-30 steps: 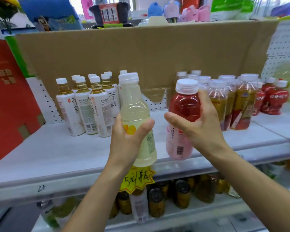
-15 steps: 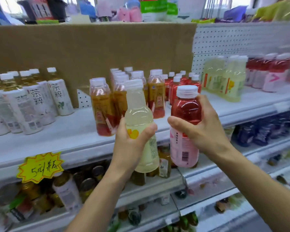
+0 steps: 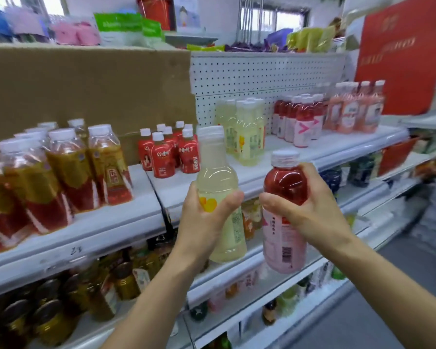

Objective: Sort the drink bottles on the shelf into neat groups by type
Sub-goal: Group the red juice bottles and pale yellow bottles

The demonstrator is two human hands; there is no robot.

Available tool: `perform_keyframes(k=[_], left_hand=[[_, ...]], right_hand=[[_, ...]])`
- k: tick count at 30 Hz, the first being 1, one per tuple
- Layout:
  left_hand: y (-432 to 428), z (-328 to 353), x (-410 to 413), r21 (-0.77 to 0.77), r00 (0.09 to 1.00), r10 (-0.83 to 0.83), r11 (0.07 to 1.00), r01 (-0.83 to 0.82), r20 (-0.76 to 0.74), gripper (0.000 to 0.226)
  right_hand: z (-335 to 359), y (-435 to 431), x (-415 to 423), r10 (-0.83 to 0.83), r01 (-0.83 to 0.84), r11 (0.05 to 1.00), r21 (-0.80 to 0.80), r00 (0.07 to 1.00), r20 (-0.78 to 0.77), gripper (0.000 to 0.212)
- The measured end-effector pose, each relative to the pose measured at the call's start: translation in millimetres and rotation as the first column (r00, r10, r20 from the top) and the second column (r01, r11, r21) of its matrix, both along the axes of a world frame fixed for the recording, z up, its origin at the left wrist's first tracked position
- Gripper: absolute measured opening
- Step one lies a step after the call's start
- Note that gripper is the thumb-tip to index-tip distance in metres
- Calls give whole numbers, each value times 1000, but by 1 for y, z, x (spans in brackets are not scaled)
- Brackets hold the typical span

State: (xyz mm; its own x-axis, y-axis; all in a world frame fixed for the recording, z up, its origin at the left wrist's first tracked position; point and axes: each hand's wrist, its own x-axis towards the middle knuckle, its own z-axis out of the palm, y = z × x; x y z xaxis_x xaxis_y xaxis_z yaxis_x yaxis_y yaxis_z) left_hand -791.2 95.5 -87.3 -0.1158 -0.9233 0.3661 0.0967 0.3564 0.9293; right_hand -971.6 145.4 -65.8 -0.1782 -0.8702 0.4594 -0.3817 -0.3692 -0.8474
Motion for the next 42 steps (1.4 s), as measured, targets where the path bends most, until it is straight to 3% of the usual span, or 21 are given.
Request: perform_keyframes(k=[6,13,21,29,38,42], left_hand=[[-56,6,-78,-23,999,-39,999,39,-3,60],[-152,6,-172,-69,999,48,997,-47,15,68],[-260,5,-248,-120,963,247,965,-234,109,64],[-299,-10,-272,-172,899,402,911,-375,175,86],[-306,-14,-290,-504,673,676,712,-489,301,108],[-307,-16,-295,-522,623,723,670,-528,298,111]], right_hand=[[-5,-32,-68,-75,75,997,0,997,10,48],[-7,-101,-155,-117,117,993,-11,993,-3,42],[8,-200,-242,-101,101,995,-24,995,-19,43],[13,-263,-281,-57,60,994,-92,998,33,44],[32,-337,-343,-102,118,971,-208,991,89,55],[28,-367,-377,-90,98,981,-165,994,56,55]])
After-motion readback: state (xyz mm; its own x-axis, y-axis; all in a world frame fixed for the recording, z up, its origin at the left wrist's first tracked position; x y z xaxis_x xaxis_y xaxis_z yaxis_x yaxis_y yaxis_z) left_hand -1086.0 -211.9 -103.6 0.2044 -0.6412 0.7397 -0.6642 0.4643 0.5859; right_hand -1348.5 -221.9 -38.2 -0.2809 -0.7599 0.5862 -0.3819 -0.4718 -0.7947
